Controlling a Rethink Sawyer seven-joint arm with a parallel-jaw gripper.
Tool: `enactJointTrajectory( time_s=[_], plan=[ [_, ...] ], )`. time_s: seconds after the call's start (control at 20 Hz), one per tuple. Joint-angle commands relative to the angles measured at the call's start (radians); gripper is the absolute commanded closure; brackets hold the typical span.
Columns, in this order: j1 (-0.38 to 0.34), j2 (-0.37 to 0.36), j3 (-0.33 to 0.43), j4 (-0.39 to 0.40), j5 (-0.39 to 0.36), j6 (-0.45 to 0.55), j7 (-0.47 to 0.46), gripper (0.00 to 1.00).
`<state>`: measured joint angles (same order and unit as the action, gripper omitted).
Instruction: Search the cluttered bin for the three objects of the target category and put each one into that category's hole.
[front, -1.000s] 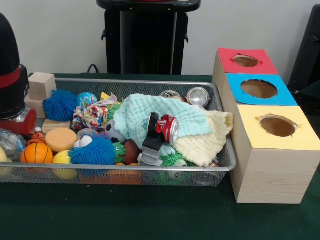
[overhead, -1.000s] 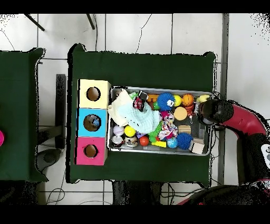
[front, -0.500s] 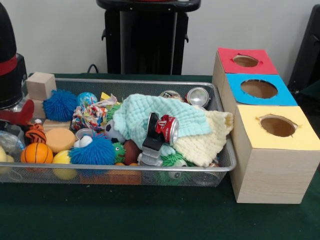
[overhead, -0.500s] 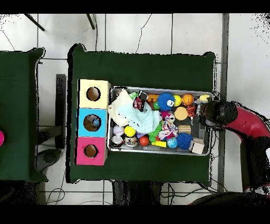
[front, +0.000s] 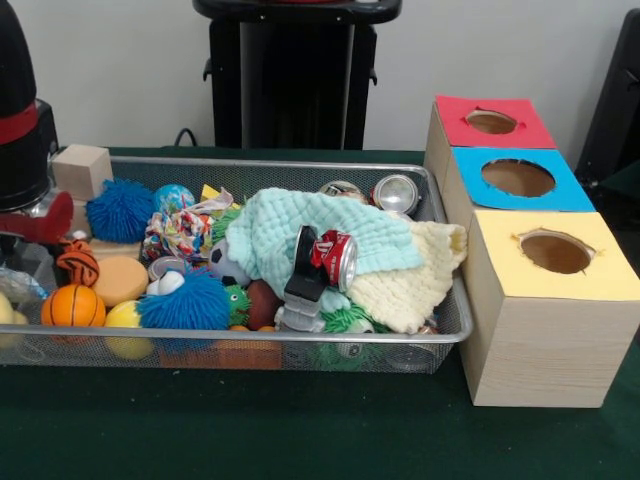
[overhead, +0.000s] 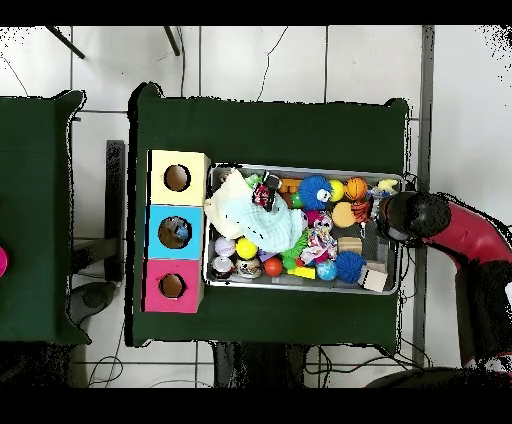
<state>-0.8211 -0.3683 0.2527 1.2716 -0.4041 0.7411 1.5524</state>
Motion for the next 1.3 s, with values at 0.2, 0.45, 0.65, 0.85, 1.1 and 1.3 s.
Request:
enactJointTrajectory(
  time_s=[0.2,0.45,0.65,0.85,1.1,1.3],
  plan=[
    [-0.005,-0.018,0.078,0.107,0.042,0.129,-0.094,0.00],
    [0.025,-0.020,0.058,0.076,0.072,0.129,-0.006,0.00],
    [0.070,0.004,0.025,0.011,0.104,0.126,0.098,0.00],
    [0.076,0.029,0.025,-0.017,0.126,0.138,0.082,0.00],
    [0.078,0.031,0.017,-0.022,0.146,0.152,0.074,0.00],
    [0.079,0.023,0.011,-0.018,0.156,0.164,0.057,0.00]
  ],
)
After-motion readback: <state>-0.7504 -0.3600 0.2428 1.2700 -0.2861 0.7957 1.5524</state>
